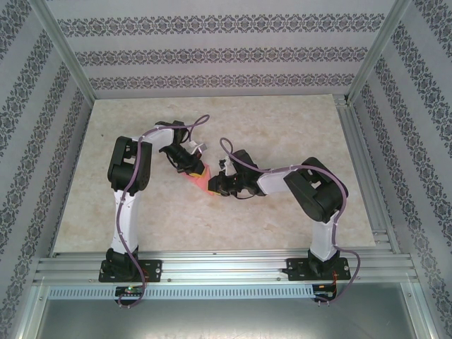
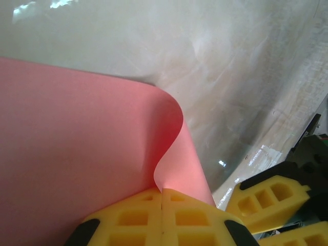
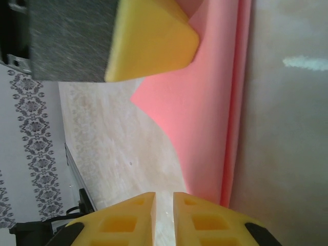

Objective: Fold a paper plane with a square sheet of paper (pick it up from the middle)
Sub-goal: Third fold the triangle at the center of the table.

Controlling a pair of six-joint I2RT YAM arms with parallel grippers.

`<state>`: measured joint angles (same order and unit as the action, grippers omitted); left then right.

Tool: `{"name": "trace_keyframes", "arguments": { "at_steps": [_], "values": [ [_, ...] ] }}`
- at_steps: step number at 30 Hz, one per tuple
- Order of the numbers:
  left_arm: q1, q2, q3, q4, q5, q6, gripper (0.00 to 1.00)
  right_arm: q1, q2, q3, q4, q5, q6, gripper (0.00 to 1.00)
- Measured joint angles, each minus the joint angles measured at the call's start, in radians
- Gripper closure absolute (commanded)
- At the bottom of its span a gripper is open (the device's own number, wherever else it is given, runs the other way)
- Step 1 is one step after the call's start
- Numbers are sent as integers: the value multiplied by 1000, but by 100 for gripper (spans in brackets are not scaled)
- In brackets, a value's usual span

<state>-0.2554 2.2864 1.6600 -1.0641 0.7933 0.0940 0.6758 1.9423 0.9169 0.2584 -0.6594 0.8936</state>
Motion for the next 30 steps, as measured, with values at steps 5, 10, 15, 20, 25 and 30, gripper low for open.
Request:
{"name": "trace_keyframes", "arguments": {
  "at_steps": [5,10,15,20,25,30],
  "values": [
    [0,8,2,0,8,0,95,12,5,17,-109,45,-46,84],
    [0,14,2,0,14,0,95,21,4,55,-196,80,-98,83],
    [0,14,2,0,14,0,95,23,-1,63,-216,82,-111,83],
    [0,14,2,0,14,0,95,20,-40,66,-220,78,-100,84],
    [0,16,2,0,14,0,96,16,-44,109,-227,75,-99,86],
    [0,16,2,0,14,0,96,16,-11,169,-302,109,-121,87]
  ]
}}
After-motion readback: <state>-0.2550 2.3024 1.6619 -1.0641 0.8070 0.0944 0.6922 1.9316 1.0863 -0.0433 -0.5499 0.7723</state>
